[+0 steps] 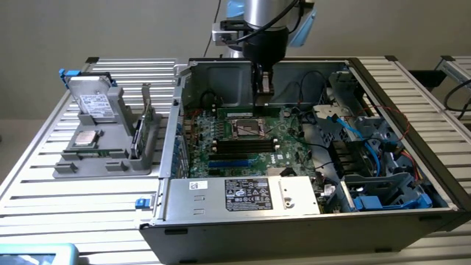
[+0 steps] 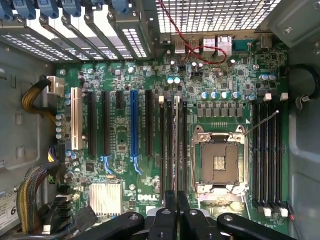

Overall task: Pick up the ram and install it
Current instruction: 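Insert the ram into the slot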

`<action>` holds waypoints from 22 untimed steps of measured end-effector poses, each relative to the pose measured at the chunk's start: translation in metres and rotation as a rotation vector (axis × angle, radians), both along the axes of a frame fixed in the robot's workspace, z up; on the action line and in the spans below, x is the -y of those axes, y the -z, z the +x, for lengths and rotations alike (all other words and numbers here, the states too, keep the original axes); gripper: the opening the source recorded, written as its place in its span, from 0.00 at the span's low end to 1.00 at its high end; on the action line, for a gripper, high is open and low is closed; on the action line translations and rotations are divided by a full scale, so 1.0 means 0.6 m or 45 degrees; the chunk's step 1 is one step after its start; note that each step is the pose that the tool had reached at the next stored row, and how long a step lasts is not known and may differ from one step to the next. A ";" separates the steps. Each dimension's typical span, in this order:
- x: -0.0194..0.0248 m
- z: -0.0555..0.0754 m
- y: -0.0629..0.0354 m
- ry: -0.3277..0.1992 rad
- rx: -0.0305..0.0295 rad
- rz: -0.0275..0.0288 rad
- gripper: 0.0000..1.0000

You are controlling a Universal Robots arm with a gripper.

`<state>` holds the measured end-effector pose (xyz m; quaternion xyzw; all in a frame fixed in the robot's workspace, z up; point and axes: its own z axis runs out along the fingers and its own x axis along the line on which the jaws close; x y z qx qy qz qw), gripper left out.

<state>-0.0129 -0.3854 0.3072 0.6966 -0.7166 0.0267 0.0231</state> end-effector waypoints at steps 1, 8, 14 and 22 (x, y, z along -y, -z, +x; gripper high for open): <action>0.0009 0.000 0.001 0.000 0.0000 -0.0027 0.13; 0.0026 0.001 0.013 0.000 -0.0001 -0.0267 0.13; 0.0027 0.001 0.030 0.000 0.0001 -0.0286 0.13; 0.0091 0.001 0.044 0.000 0.0000 -0.0339 0.13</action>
